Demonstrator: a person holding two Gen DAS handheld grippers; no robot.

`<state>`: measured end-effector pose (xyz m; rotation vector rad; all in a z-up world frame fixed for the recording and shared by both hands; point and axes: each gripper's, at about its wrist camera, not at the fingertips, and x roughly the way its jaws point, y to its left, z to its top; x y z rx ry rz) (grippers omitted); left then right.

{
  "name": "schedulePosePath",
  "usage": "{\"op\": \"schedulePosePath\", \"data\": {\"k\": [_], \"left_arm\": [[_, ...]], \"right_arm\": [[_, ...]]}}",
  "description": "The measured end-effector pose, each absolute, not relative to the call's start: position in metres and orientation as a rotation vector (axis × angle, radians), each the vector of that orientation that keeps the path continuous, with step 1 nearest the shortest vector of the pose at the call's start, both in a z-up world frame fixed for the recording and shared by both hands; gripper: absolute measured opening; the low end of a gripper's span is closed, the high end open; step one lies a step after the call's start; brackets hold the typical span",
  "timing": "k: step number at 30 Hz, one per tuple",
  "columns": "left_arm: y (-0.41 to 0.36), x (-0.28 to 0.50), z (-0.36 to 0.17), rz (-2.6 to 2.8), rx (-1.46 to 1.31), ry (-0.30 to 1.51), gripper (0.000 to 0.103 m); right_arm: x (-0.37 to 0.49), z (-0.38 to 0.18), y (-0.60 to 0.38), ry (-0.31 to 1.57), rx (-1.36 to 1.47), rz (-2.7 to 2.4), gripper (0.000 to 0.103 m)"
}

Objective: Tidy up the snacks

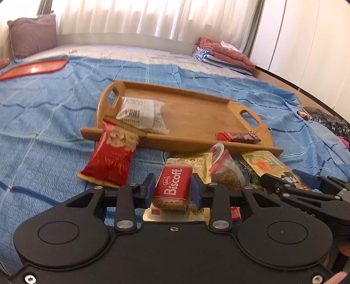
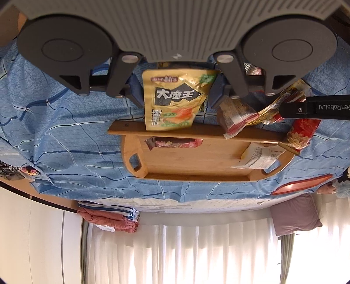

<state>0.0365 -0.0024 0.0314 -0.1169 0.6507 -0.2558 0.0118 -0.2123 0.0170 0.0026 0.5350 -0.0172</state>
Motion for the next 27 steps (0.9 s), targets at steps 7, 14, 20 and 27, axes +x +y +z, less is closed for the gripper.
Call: {"op": "schedulePosePath", "data": {"k": [7,14,20,27], "left_arm": [[-0.004,0.038,0.033,-0.251,-0.107,0.648,0.033],[-0.004,0.04,0.029,-0.25,-0.113,0.66,0.033],[-0.002,0.04,0.03,-0.24,-0.129,0.656,0.033],[0.0,0.04,0.037,-0.235,-0.148,0.637,0.033]], "right_arm": [[0.018,0.012,-0.222,0.581,0.022,-0.056,0.07],[0.031,0.008,-0.219,0.582,-0.024,-0.073,0.082],[0.029,0.01,-0.223,0.567,0.061,-0.07,0.054],[0.022,0.02,-0.232,0.521,0.119,-0.08,0.057]]}}
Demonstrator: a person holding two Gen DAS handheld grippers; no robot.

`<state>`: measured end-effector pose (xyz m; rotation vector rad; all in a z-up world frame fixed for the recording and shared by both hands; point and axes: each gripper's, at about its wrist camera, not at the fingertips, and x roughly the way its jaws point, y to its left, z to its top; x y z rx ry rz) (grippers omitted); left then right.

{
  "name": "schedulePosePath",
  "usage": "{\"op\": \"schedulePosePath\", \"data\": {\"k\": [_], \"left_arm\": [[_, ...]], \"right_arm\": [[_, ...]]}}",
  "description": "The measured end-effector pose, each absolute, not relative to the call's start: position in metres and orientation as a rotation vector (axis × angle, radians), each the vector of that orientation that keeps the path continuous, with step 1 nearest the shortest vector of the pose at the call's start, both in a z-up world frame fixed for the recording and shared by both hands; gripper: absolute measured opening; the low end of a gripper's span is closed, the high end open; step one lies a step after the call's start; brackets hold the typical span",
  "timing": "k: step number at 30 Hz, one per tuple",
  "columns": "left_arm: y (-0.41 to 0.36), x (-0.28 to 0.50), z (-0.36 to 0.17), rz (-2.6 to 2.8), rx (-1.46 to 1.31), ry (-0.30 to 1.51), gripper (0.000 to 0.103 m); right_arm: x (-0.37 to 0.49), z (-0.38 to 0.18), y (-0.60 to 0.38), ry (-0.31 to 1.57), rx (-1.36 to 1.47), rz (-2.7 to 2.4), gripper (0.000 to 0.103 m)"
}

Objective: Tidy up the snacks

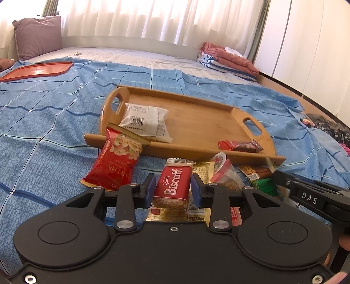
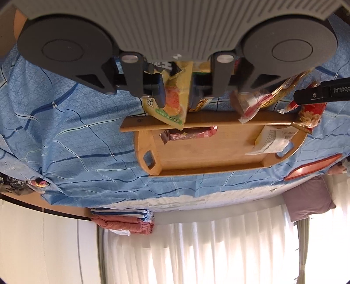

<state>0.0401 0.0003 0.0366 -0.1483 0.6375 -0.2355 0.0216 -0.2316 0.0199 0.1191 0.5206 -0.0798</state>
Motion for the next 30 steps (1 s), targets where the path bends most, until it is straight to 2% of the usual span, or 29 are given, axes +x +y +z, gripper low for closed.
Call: {"op": "schedulePosePath", "data": {"k": [1,2,12,14,17,18,19,20,30], "left_arm": [[0.0,0.04,0.037,-0.236,-0.151,0.637,0.033],[0.001,0.04,0.037,-0.237,-0.152,0.637,0.033],[0.0,0.04,0.035,-0.234,-0.155,0.65,0.033],[0.0,0.04,0.035,-0.234,-0.154,0.649,0.033],[-0.001,0.04,0.036,-0.233,-0.153,0.647,0.033],[-0.001,0.04,0.037,-0.232,-0.155,0.646,0.033],[-0.001,0.04,0.037,-0.231,-0.155,0.644,0.033],[0.0,0.04,0.038,-0.23,-0.155,0.642,0.033],[0.004,0.045,0.052,-0.224,-0.182,0.613,0.033]], "right_arm": [[0.022,0.019,-0.235,0.519,0.144,-0.084,0.073],[0.021,0.018,-0.239,0.519,0.165,-0.092,0.08],[0.021,0.002,-0.26,0.602,0.278,-0.08,0.081],[0.021,0.003,-0.255,0.606,0.269,-0.059,0.085],[0.022,0.002,-0.245,0.616,0.223,-0.057,0.085],[0.023,0.002,-0.243,0.622,0.209,-0.06,0.081],[0.022,0.002,-0.242,0.623,0.205,-0.061,0.07],[0.022,0.002,-0.241,0.62,0.207,-0.068,0.066],[0.011,0.023,-0.252,0.529,0.247,-0.089,0.065]]}}
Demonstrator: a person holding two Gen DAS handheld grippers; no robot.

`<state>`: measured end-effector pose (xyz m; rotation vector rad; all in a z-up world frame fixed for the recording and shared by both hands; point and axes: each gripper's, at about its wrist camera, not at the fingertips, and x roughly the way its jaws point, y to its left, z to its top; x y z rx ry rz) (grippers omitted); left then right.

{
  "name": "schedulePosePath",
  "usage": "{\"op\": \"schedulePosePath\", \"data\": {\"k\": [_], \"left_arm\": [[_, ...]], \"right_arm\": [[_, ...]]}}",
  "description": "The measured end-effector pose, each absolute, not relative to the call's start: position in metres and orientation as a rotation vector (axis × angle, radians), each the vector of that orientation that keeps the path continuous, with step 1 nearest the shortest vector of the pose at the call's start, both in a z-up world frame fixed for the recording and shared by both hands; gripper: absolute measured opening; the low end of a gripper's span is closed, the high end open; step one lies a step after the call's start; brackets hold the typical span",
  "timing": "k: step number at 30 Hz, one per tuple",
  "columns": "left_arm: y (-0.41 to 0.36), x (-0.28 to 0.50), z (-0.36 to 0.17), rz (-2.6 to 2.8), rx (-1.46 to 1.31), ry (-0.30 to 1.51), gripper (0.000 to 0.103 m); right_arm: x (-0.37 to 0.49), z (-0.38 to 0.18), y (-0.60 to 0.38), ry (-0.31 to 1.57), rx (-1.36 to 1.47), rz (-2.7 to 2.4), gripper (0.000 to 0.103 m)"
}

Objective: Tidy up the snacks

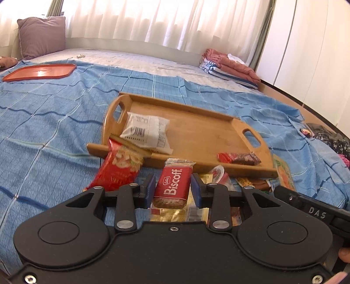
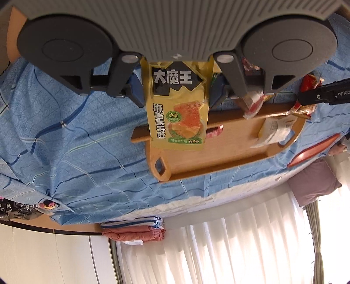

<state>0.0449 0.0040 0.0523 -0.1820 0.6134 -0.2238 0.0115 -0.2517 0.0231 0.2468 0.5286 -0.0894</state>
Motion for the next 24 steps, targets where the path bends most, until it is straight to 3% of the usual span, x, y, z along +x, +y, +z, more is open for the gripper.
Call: {"op": "schedulePosePath", "data": {"k": [11,24], "left_arm": [[0.007,0.104,0.096,-0.222,-0.176,0.575,0.033],[0.011,0.254,0.11,-0.113,-0.189,0.72,0.033]], "right_arm": [[0.064,0.067,-0.265,0.517,0.248,-0.012,0.065],[0.192,0.084,-0.279,0.623,0.252,0.07,0.065]]}}
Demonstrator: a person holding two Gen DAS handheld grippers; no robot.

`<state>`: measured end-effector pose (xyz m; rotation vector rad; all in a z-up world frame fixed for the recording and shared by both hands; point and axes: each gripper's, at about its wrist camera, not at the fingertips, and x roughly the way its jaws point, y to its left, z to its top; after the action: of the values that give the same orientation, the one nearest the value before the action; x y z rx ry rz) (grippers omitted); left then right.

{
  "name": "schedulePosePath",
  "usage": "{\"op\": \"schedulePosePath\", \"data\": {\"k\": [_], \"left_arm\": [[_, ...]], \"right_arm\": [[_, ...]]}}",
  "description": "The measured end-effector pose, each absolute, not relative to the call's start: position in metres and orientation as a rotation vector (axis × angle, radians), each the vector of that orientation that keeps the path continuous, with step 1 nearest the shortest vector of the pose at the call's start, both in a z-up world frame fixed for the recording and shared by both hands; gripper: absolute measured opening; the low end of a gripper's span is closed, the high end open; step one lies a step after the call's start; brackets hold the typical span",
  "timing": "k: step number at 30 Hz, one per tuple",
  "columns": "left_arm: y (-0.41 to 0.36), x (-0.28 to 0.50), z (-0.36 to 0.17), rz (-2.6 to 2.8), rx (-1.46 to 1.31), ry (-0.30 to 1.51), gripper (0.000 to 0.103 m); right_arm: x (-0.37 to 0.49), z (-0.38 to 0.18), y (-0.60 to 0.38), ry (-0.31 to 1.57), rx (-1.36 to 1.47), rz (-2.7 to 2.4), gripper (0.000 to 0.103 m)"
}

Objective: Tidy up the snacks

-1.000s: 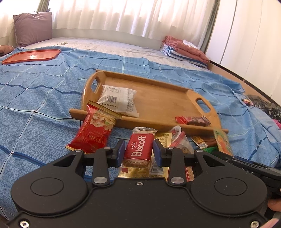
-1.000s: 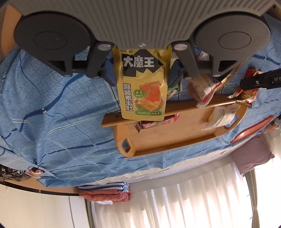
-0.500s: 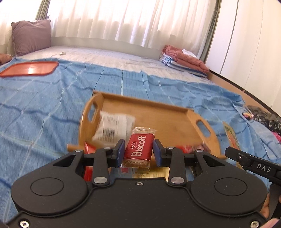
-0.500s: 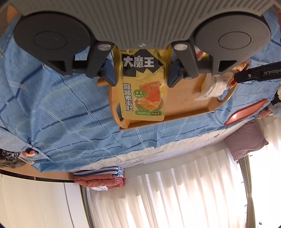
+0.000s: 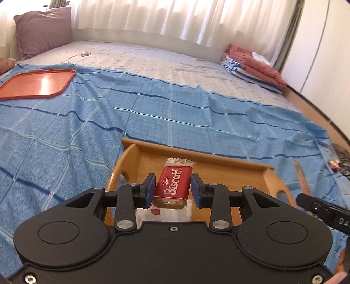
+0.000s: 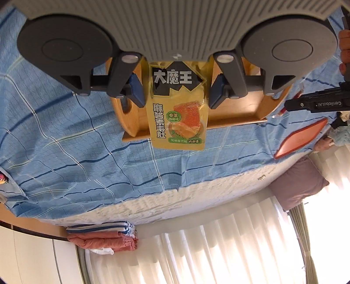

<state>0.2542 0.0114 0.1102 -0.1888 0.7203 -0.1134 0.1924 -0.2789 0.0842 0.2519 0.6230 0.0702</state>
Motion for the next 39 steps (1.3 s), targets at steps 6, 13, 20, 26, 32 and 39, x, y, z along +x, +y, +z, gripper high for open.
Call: {"op": "schedulePosePath", "data": {"k": [6,13,20,26,32,39], "left_arm": [[0.012,0.295,0.085,-0.068,-0.213,0.773,0.033],[0.006,0.32,0.061,-0.043,-0.171,0.804,0.033],[0.003,0.33,0.049,-0.025,-0.145,0.823,0.033],[0.0,0.33,0.044,-0.01,-0.127,0.83,0.033],[0.0,0.331,0.041,-0.009,-0.125,0.834,0.033],[0.002,0.329,0.037,-0.005,-0.113,0.849,0.033]], "right_arm": [[0.231,0.056,-0.276,0.66,0.258,0.066,0.066],[0.243,0.026,-0.258,0.725,0.161,0.061,0.066],[0.243,0.016,-0.24,0.754,0.049,0.053,0.066],[0.241,0.013,-0.244,0.744,0.065,0.049,0.066],[0.239,0.009,-0.24,0.747,0.034,0.041,0.066],[0.233,0.009,-0.241,0.745,0.02,0.031,0.066]]}}
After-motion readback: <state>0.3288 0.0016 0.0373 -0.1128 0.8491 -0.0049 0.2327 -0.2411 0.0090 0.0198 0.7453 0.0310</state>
